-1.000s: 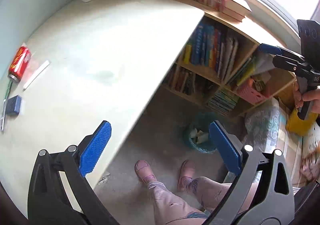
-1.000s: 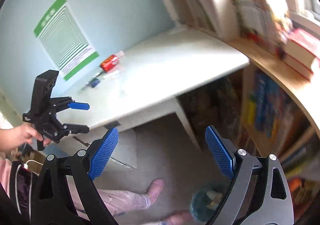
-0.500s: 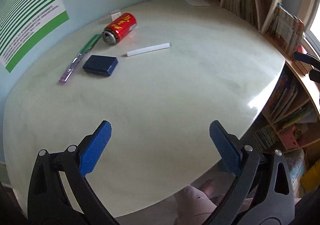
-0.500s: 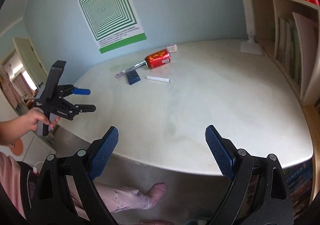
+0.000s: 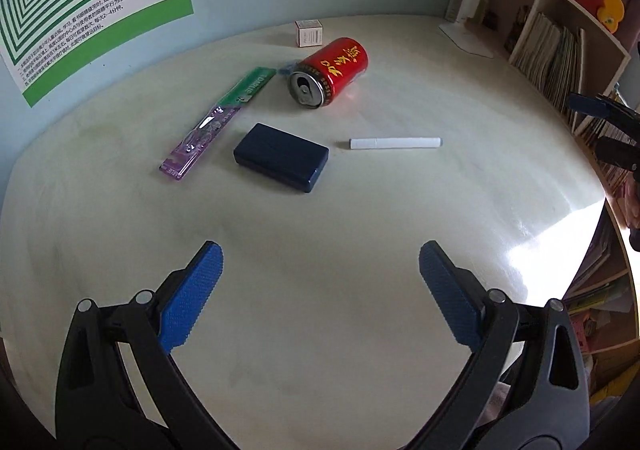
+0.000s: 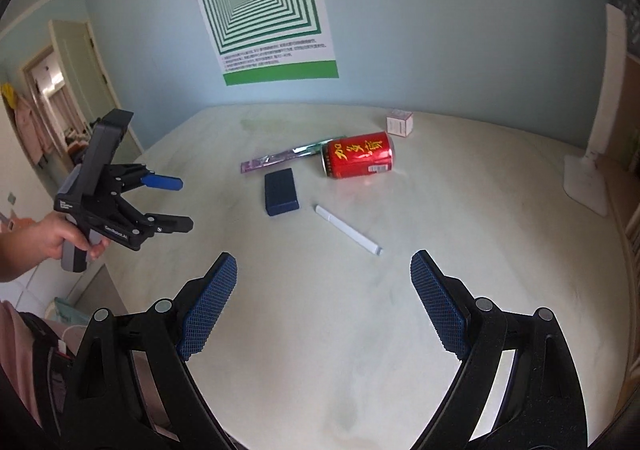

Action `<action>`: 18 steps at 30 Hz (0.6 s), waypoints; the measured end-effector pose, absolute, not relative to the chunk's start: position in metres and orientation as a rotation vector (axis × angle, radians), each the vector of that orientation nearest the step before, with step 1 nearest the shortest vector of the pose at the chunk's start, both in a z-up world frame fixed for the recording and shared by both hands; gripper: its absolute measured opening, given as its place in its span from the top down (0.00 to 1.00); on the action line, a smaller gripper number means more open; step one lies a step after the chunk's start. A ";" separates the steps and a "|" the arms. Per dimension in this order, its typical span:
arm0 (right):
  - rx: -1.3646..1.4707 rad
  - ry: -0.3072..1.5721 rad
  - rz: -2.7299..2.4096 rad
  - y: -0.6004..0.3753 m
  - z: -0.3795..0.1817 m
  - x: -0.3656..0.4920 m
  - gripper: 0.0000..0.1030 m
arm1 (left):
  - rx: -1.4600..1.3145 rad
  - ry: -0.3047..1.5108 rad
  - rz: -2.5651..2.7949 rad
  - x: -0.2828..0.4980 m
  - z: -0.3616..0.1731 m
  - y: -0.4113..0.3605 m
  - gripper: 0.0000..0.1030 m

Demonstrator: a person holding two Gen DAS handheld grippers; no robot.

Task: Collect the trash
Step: 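Approach the red drink can and white marker with both tools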

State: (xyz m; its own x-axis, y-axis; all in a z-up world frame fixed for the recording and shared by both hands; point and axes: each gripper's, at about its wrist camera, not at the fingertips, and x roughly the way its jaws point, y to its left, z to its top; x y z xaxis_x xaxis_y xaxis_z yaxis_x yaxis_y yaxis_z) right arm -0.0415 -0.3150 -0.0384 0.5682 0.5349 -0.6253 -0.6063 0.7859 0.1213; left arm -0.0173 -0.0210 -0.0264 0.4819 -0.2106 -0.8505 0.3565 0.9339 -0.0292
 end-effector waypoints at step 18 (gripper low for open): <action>-0.565 0.741 1.071 -0.227 -0.050 0.144 0.14 | -0.113 1.110 -0.026 0.064 -0.050 -0.023 0.07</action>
